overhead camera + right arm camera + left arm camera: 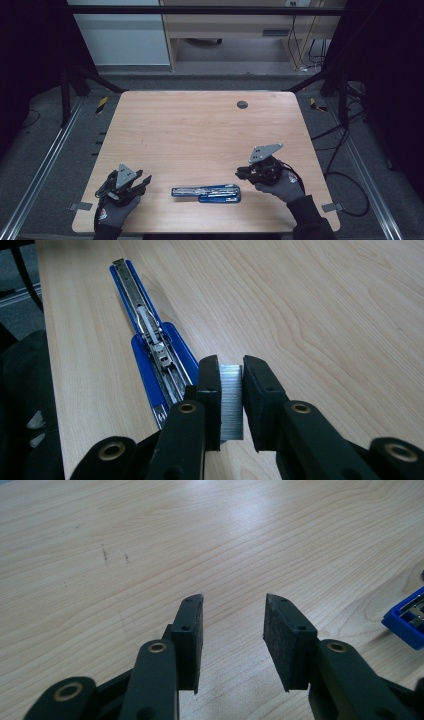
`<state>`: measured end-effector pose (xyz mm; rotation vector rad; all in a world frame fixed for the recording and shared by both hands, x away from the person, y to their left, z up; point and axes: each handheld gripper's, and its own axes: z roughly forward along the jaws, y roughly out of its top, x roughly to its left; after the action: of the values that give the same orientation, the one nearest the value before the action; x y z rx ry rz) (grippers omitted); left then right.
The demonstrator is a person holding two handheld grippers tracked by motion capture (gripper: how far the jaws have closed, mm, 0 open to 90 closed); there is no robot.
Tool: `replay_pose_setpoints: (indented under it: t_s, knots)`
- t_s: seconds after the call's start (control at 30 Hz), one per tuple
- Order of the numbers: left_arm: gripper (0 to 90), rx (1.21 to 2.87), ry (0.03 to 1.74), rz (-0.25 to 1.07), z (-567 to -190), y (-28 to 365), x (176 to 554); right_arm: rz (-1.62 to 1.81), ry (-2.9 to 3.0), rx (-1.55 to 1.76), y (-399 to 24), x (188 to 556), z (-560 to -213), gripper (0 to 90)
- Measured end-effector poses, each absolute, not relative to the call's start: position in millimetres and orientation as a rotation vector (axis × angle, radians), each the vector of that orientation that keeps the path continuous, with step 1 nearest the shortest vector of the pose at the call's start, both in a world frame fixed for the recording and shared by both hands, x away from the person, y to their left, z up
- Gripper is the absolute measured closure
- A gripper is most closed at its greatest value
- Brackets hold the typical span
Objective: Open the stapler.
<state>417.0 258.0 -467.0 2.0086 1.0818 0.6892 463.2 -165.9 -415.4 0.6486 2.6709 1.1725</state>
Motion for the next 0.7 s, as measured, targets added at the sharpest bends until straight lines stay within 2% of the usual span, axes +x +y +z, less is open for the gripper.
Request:
replay_pose_setpoints:
  t_s: [0.7]
  knots:
    - [60.0,2.012,1.079,0.688,-467,258,417,1.178,2.83,0.419,-136,476,-403,78.6]
